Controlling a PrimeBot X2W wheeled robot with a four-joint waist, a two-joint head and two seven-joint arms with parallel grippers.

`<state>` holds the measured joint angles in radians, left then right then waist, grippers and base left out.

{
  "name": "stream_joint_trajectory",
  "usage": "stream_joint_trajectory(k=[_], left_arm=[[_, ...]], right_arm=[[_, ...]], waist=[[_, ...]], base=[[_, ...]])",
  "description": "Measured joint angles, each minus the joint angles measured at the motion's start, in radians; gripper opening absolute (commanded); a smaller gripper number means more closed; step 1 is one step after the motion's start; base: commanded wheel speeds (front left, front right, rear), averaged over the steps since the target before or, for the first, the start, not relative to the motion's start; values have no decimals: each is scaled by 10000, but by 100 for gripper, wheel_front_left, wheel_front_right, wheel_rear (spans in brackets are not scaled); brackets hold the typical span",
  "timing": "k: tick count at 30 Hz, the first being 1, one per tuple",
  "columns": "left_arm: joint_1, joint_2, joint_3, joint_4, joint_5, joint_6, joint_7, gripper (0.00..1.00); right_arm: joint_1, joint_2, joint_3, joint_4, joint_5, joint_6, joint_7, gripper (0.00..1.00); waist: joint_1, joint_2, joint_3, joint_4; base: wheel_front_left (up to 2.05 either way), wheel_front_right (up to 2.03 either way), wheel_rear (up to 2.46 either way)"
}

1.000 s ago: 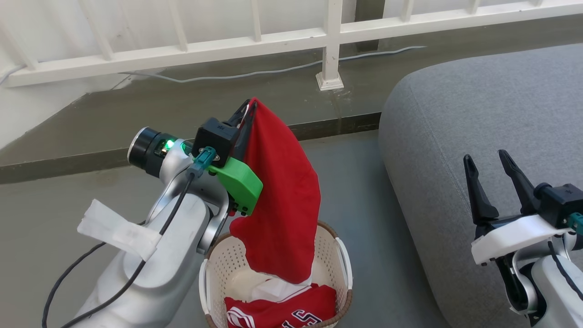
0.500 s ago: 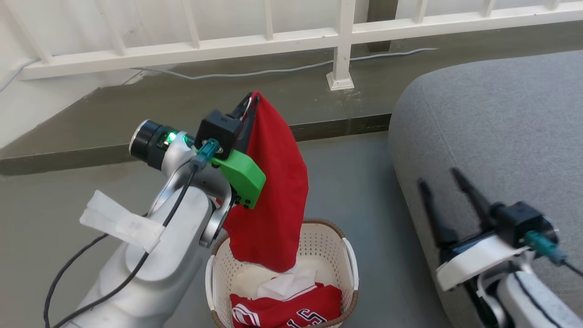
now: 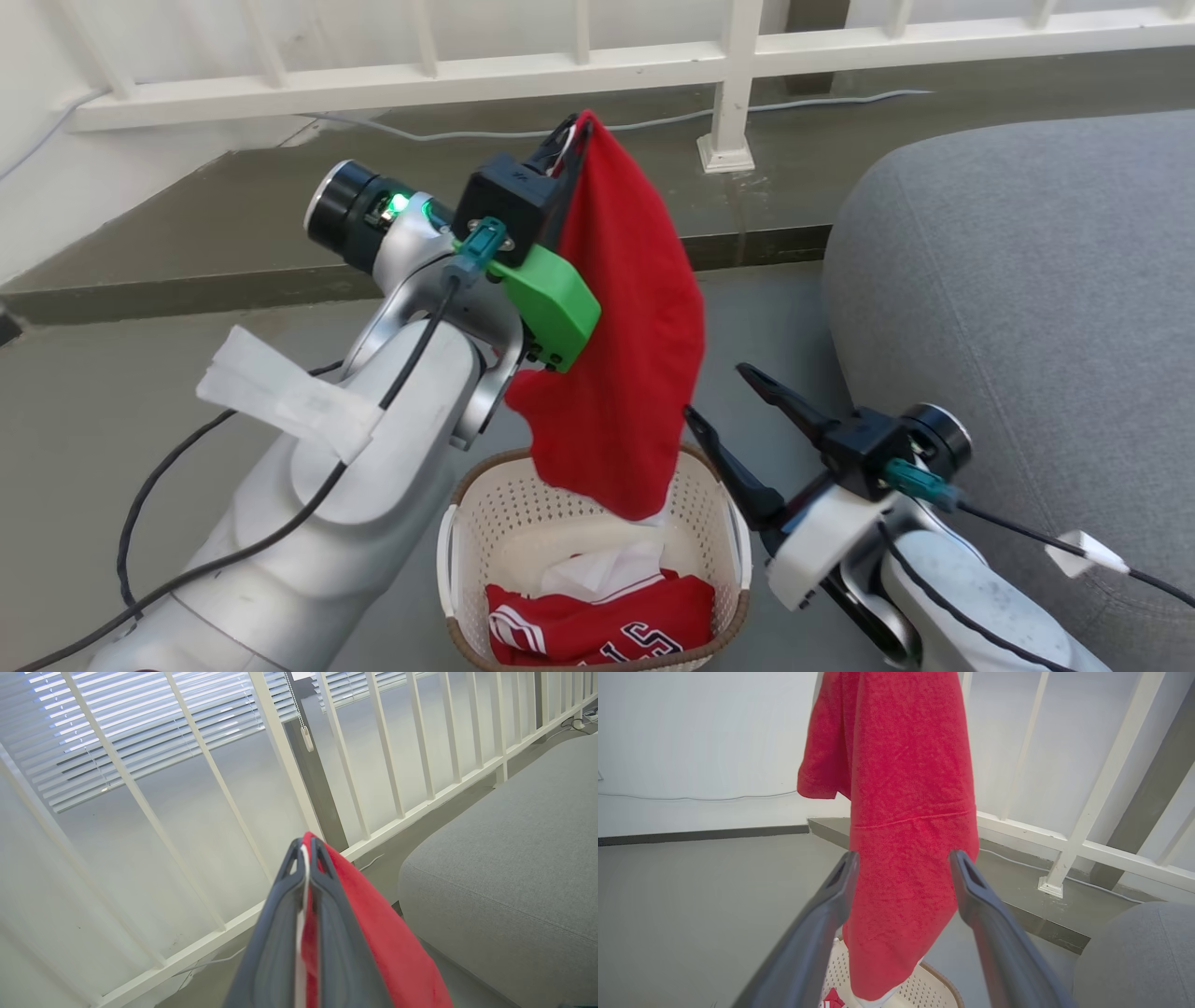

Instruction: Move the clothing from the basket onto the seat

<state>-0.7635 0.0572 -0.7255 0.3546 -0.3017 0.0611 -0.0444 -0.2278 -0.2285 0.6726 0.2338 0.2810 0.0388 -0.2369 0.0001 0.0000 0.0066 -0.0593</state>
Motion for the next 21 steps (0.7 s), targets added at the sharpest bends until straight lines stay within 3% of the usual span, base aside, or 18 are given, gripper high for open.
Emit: stream_joint_trajectory(k=[10,17,21], left_arm=[[-249,-159,-619,8,-4,-222,190,0],[-417,-192,-941,2,-46,-261,326,0],[-430,-196,-1149,-52,-117,-261,364,0]], right_arm=[[-974,988,360,1942,-499,6,-2,100],[-1308,1649,675,3200,-754,-284,-4,100],[-1658,1659,679,3808,-961,-665,-13,100]], waist=[[0,0,45,560],[0,0,-8,984],[0,0,-50,1194]], base=[[0,0,0],[0,0,0],[0,0,0]])
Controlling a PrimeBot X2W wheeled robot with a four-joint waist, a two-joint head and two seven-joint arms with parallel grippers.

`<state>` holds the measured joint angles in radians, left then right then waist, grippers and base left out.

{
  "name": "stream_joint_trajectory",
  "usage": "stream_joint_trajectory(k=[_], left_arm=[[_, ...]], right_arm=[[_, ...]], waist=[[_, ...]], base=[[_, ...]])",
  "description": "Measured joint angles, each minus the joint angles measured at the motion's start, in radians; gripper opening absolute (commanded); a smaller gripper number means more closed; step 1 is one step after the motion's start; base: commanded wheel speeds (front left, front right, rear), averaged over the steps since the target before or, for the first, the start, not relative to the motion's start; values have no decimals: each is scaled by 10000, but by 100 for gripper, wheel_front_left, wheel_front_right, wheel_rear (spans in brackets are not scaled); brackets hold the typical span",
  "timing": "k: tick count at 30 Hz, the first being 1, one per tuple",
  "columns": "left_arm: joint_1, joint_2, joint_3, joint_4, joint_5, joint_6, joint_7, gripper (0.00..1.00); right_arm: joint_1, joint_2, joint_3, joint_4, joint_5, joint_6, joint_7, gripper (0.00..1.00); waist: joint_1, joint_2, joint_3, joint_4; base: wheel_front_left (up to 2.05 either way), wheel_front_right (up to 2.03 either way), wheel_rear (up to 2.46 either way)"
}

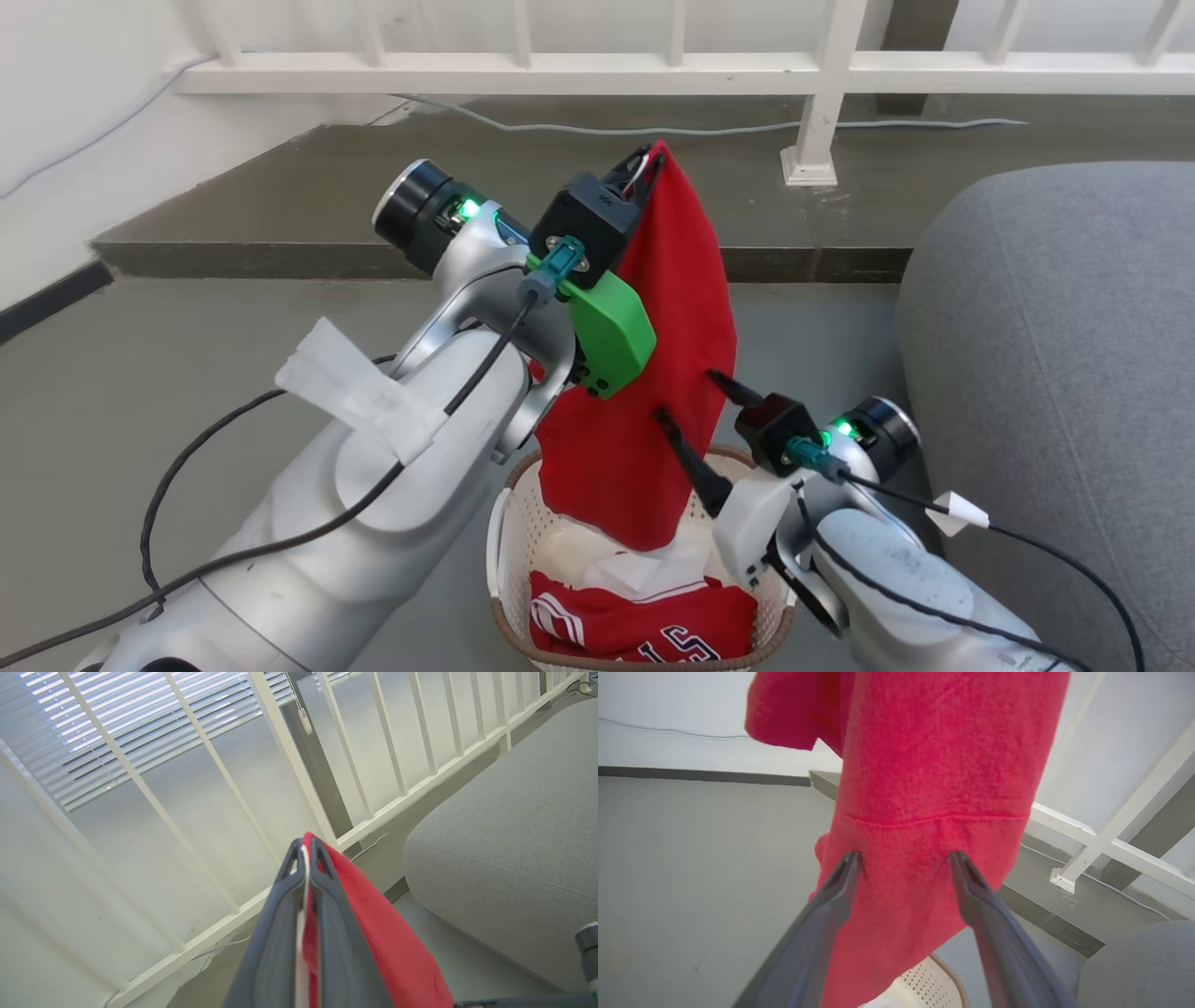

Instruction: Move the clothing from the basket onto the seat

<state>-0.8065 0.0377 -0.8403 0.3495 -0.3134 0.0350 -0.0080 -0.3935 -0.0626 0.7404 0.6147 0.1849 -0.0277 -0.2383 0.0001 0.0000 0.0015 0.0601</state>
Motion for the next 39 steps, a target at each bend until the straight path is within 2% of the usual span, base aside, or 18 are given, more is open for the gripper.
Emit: stream_joint_trajectory(k=[3,9,18,19,20,21,22,30,39], left_arm=[[-39,-4,-113,-42,-65,0,73,0],[-155,-10,-343,-336,-453,61,81,0],[-282,-2,-796,-761,-890,217,134,0],[-311,2,-819,-786,-899,232,134,0],[-340,0,-869,-821,-918,265,140,0],[-350,-2,-901,-853,-947,284,155,0],[-350,-4,-926,-861,-963,286,159,0],[-349,-6,-581,-414,-957,539,176,0],[-137,190,-163,121,-961,623,169,0]], right_arm=[[-235,6,-40,428,-25,-188,0,100],[-520,52,322,719,107,90,-6,100],[-932,0,600,863,646,-2,-84,100],[-1007,2,665,803,711,-2,-92,71],[-1087,2,725,761,734,-4,-107,31],[-1160,12,765,731,763,-4,-113,3],[-1218,15,798,711,825,-4,-119,0],[-1398,10,1001,744,1227,-15,-119,0],[-1579,6,460,671,1229,-17,-119,0]], waist=[[0,0,-29,150],[0,0,-75,364],[0,0,-66,563],[0,0,-64,578],[0,0,-61,593],[0,0,-59,607],[-1,0,-56,619],[0,0,20,456],[-1,0,185,-49]], base=[[0,0,0],[0,0,0],[0,0,0],[0,0,0],[0,0,0],[0,0,0],[0,0,0],[0,0,0],[0,0,0]])
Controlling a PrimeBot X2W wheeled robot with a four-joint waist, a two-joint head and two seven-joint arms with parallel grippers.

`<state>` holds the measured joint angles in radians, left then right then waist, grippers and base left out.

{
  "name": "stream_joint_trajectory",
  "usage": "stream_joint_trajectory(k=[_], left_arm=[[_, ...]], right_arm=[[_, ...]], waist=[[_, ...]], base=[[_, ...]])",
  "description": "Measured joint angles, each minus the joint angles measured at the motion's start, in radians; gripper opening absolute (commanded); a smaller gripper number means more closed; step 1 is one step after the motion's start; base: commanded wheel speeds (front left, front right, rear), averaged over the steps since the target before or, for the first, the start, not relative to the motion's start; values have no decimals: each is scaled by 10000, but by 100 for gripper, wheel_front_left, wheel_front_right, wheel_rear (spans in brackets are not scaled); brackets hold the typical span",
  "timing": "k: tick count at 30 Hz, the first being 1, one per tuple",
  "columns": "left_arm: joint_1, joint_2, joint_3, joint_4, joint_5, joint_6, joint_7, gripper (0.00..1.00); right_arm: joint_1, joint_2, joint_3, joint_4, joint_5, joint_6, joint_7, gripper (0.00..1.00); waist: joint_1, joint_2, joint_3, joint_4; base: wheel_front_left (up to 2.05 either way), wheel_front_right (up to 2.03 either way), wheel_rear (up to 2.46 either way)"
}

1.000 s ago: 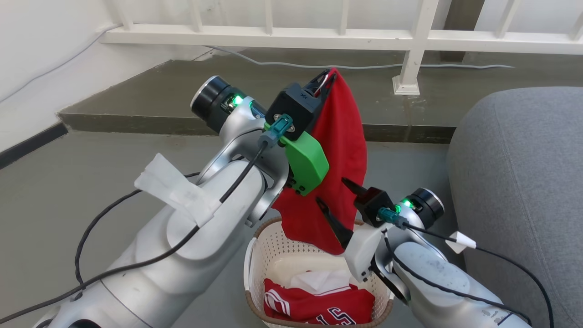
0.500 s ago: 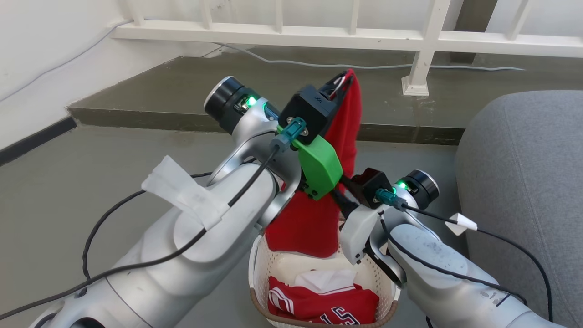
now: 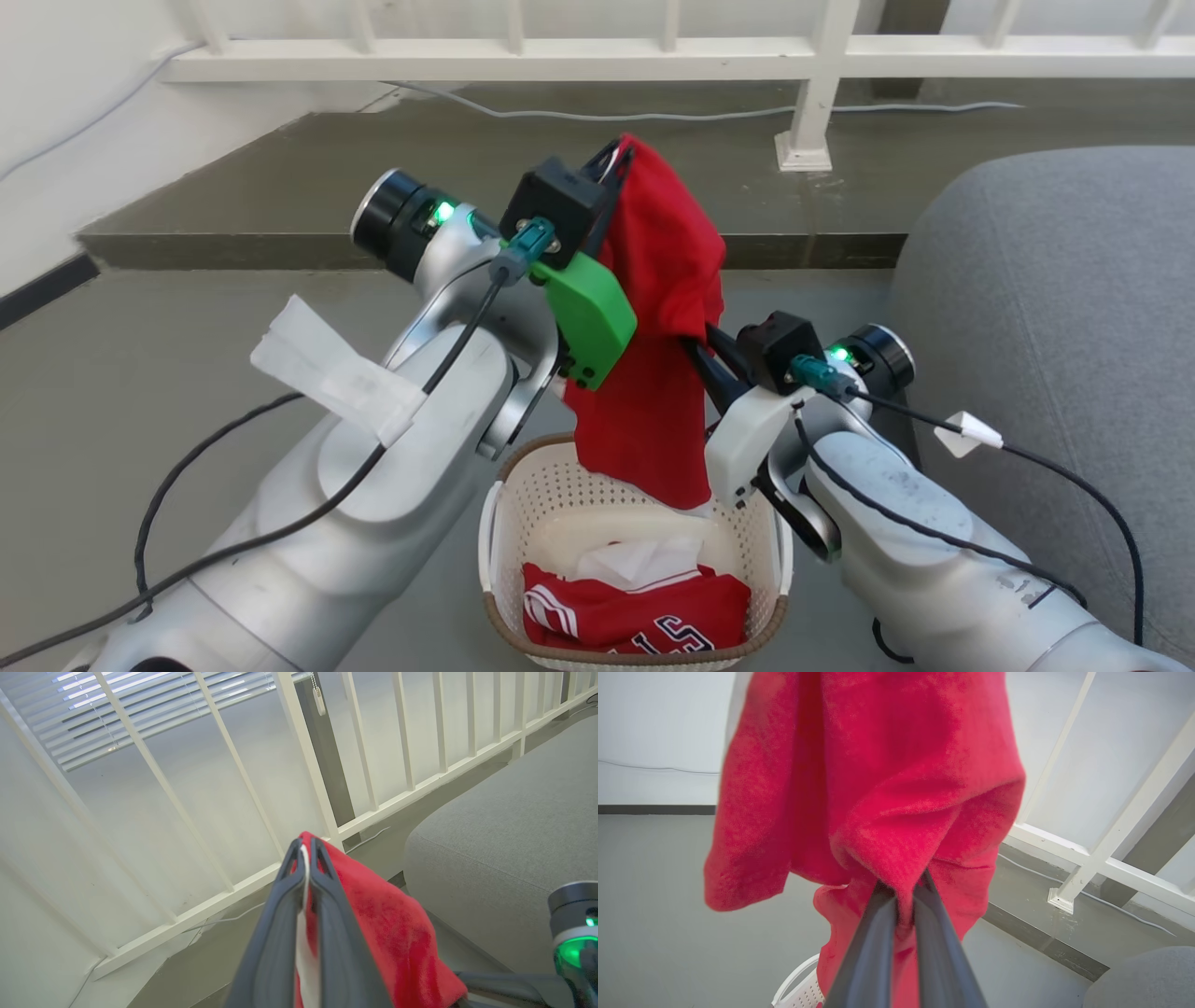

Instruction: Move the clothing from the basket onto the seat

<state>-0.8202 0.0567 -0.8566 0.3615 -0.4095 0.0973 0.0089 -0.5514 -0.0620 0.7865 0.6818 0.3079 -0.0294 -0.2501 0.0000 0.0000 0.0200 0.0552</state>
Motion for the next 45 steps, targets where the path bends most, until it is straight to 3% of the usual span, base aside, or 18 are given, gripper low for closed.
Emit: stream_joint_trajectory(k=[6,8,9,10,11,12,27,45], left_arm=[[393,211,48,209,-10,12,-136,0],[639,228,153,222,-171,13,-372,3],[727,217,174,219,-244,13,-451,27],[827,194,194,217,-324,13,-466,39],[930,176,199,224,-454,13,-525,73],[1044,167,201,224,-635,10,-560,100],[2049,299,355,205,-1185,-445,-1507,100],[3013,324,-228,-215,-1294,-974,-2008,100]], right_arm=[[-21,-236,-443,-443,0,-2,-2,0],[-21,-604,-729,-717,0,-4,-2,0],[-21,-723,-802,-803,0,-4,-2,0],[-20,-826,-897,-882,0,-4,-2,0],[-20,-928,-972,-963,0,-19,-2,0],[-20,-1032,-1047,-1037,0,-56,-2,0],[416,-2290,-2332,-2094,117,-184,-13,0],[1166,-3674,-3568,-3129,178,-520,-15,0]], waist=[[0,0,95,-345],[0,0,133,-555],[0,0,142,-621],[0,0,149,-687],[0,0,153,-748],[0,0,154,-808],[0,0,27,-1469],[0,0,88,-2647]], base=[[0,0,0],[0,0,0],[0,0,0],[0,0,0],[0,0,0],[0,0,0],[0,0,0],[0,0,0]])
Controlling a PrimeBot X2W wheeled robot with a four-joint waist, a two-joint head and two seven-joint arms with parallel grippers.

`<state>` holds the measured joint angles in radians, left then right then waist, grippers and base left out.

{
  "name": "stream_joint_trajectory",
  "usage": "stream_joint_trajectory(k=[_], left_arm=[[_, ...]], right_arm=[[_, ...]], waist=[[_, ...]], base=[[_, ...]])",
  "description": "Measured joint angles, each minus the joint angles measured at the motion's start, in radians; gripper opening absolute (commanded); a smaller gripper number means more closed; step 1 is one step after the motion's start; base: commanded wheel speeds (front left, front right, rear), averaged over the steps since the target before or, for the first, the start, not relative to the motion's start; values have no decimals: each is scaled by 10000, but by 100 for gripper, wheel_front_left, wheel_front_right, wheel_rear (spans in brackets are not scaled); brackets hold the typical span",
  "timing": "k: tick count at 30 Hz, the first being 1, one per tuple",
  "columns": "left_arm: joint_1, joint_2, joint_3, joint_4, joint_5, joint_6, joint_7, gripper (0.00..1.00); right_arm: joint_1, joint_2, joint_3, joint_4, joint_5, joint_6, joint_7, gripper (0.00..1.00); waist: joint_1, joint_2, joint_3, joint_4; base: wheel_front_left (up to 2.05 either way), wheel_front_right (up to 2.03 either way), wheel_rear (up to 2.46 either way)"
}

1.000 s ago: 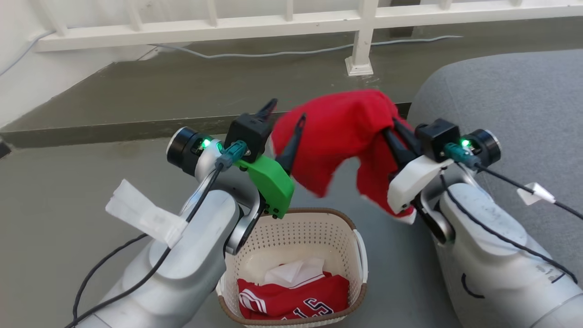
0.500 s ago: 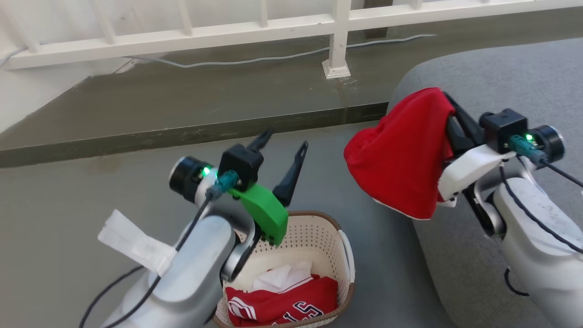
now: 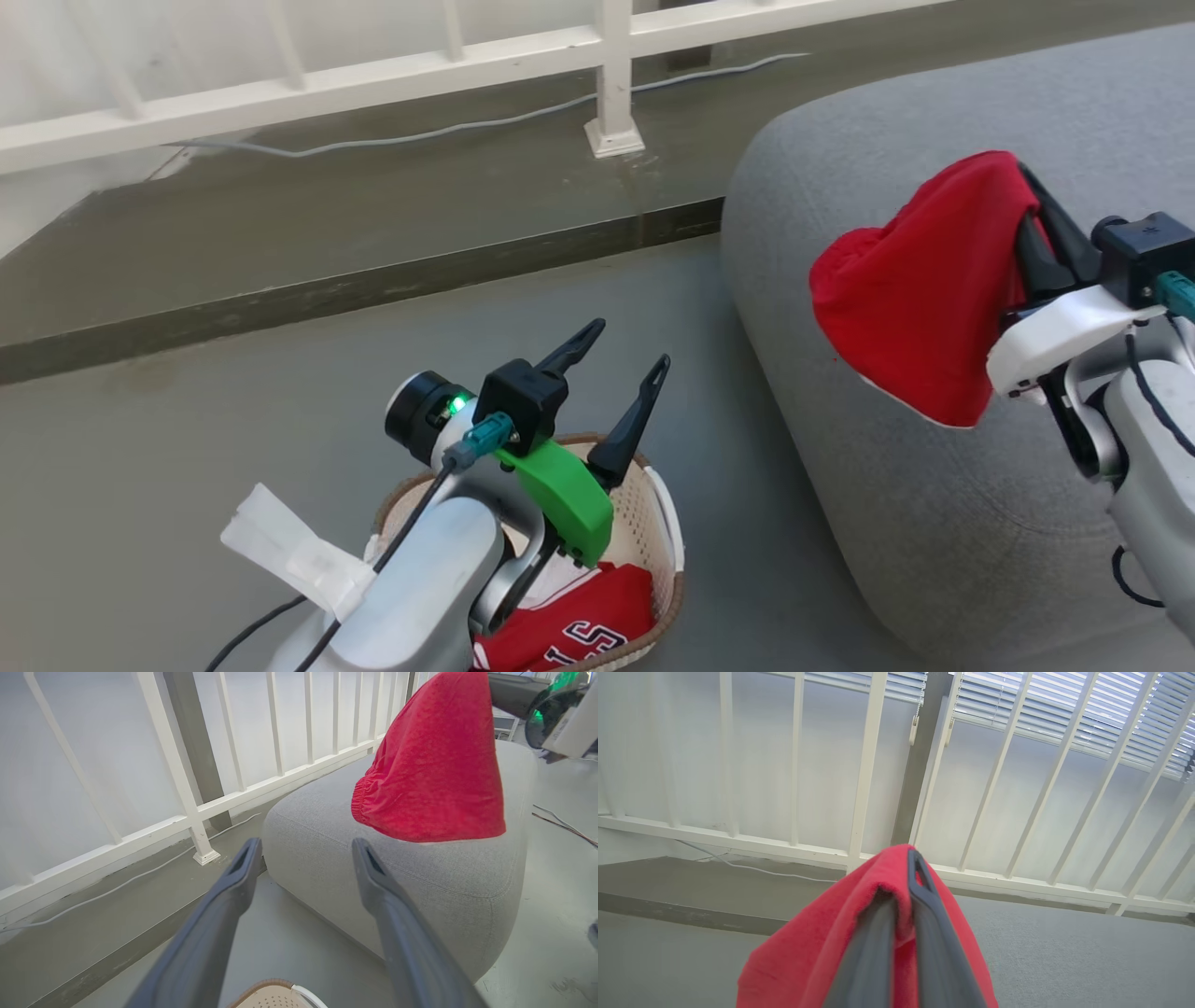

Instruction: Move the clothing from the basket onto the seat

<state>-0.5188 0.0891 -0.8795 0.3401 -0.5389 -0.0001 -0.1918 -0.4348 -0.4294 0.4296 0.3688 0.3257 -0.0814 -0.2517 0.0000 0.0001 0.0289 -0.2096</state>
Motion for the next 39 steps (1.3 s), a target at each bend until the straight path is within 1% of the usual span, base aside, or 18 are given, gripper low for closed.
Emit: stream_joint_trajectory(k=[9,10,13,15,25,29,31,39], left_arm=[[132,-59,-328,-347,13,-123,-113,100],[141,-61,-349,-364,13,-176,-117,100],[217,-81,-445,-441,21,-184,-117,100],[248,-82,-516,-489,56,-186,-117,100],[254,-107,-675,-652,90,-188,-113,100],[253,-134,-761,-717,148,-188,-75,100],[250,-136,-825,-748,148,-190,-67,100],[213,-140,-874,-869,171,-226,104,100]], right_arm=[[337,-445,-514,-587,17,-21,0,0],[363,-477,-562,-637,17,-98,0,0],[411,-550,-688,-788,29,-104,0,0],[513,-593,-763,-915,61,-171,0,0],[883,-815,-1106,-1350,253,-186,0,0],[1042,-851,-1264,-1453,288,-197,0,0],[1113,-861,-1342,-1524,353,-259,0,0],[1173,-851,-1453,-1687,454,-263,0,0]], waist=[[0,0,59,-864],[0,0,70,-962],[0,0,102,-1252],[0,0,122,-1442],[0,0,256,-2280],[0,0,404,-2462],[0,0,496,-2502],[0,0,887,-2467]], base=[[0,0,0],[0,0,0],[0,0,0],[0,0,0],[0,0,0],[0,0,0],[0,0,0],[0,0,0]])
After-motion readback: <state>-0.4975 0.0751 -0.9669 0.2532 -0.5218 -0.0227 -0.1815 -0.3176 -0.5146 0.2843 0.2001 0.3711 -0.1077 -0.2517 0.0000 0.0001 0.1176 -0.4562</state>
